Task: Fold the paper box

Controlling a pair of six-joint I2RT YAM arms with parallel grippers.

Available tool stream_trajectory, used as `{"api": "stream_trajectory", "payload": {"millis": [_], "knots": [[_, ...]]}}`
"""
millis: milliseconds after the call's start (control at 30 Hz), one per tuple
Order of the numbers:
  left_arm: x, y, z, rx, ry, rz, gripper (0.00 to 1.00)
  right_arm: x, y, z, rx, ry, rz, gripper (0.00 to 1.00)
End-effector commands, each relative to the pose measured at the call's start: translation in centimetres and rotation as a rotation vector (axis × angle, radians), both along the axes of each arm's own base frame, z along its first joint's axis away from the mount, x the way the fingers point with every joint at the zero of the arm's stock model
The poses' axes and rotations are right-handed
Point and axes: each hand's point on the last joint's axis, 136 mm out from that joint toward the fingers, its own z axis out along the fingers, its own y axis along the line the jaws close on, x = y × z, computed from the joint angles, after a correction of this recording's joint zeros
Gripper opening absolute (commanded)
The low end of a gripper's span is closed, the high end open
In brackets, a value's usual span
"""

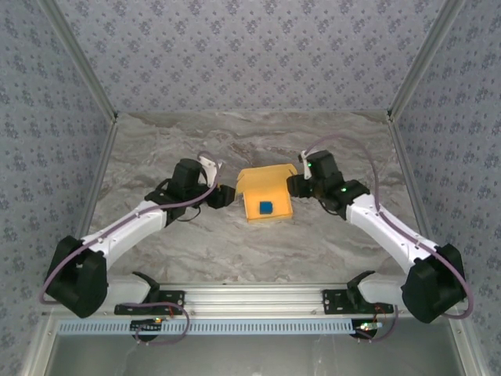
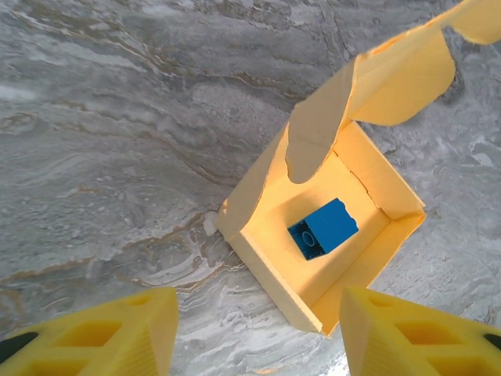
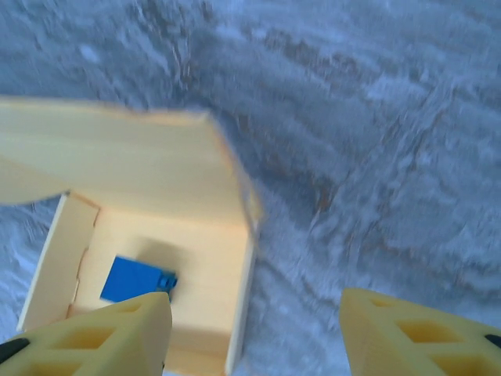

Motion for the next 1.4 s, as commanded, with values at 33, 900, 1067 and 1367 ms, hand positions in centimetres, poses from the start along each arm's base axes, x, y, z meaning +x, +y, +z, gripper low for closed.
{"api": "stream_trajectory", "payload": {"millis": [33, 900, 1067, 1367], "knots": [[1.6, -1.6, 0.7, -0.04, -0.099, -0.014, 0.57, 1.2, 1.5, 0.5, 0.075, -0.08, 0.198, 0.61], [4.4, -4.3, -1.3, 0.057, -0.127, -0.019, 0.28, 3.6, 2.1, -4.7, 0.026, -0.015, 0.158, 0.23], [4.5, -4.5, -1.4, 0.06, -0.123, -0.02, 0.23, 3.7, 2.2, -4.9, 0.018, -0.011, 0.146, 0.18], [4.6, -4.6, -1.2, 0.063, -0.122, -0.021, 0.14, 3.6, 2.4, -4.9, -0.006, -0.012, 0.142, 0.12]]}}
